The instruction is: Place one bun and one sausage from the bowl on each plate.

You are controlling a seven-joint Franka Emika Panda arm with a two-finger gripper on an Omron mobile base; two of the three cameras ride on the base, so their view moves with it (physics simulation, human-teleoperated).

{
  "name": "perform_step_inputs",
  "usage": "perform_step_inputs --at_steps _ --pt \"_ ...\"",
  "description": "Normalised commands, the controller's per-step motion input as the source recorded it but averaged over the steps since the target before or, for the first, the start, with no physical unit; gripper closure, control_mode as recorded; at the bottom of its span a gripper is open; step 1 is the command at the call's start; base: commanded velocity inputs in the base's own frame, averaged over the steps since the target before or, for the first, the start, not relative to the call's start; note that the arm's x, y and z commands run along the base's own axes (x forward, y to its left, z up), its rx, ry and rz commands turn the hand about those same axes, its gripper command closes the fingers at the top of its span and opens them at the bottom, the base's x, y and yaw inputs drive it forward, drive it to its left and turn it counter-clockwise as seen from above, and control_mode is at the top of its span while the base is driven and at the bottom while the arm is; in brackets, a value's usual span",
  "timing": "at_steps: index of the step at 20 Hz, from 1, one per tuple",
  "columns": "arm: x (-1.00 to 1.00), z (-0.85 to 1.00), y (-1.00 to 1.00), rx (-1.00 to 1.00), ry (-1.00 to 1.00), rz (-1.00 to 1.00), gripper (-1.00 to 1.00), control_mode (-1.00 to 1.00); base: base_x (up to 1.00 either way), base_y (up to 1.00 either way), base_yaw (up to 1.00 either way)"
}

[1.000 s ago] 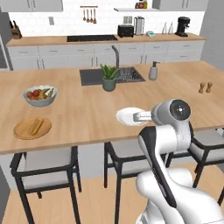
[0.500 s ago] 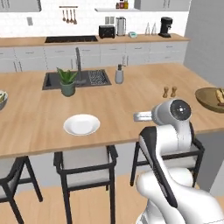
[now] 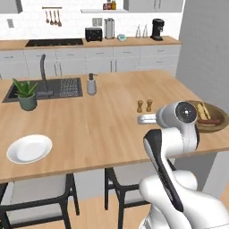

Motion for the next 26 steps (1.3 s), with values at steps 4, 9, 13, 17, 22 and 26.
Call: perform_step_inputs --at_steps 4,9,13,17,22,26 --pt "0.0 0.0 0.0 0.0 0.0 0.0 -1.0 1.0 0.62 -1.0 0.0" --pt "0.0 0.0 0.0 0.0 0.0 0.0 -1.0 1.0 -0.01 -1.0 -0.03" --pt "0.0 0.0 0.0 0.0 0.0 0.0 -1.0 1.0 -0.16 -1.0 -0.06" --pt "0.0 0.0 0.0 0.0 0.0 0.0 -1.0 1.0 0.4 -1.0 -0.02" --pt "0.0 0.0 0.0 0.0 0.0 0.0 -1.0 1.0 0.71 -0.85 0.0" --pt "0.0 0.0 0.0 0.0 0.0 0.0 -1.0 1.0 0.85 -0.12 0.01"
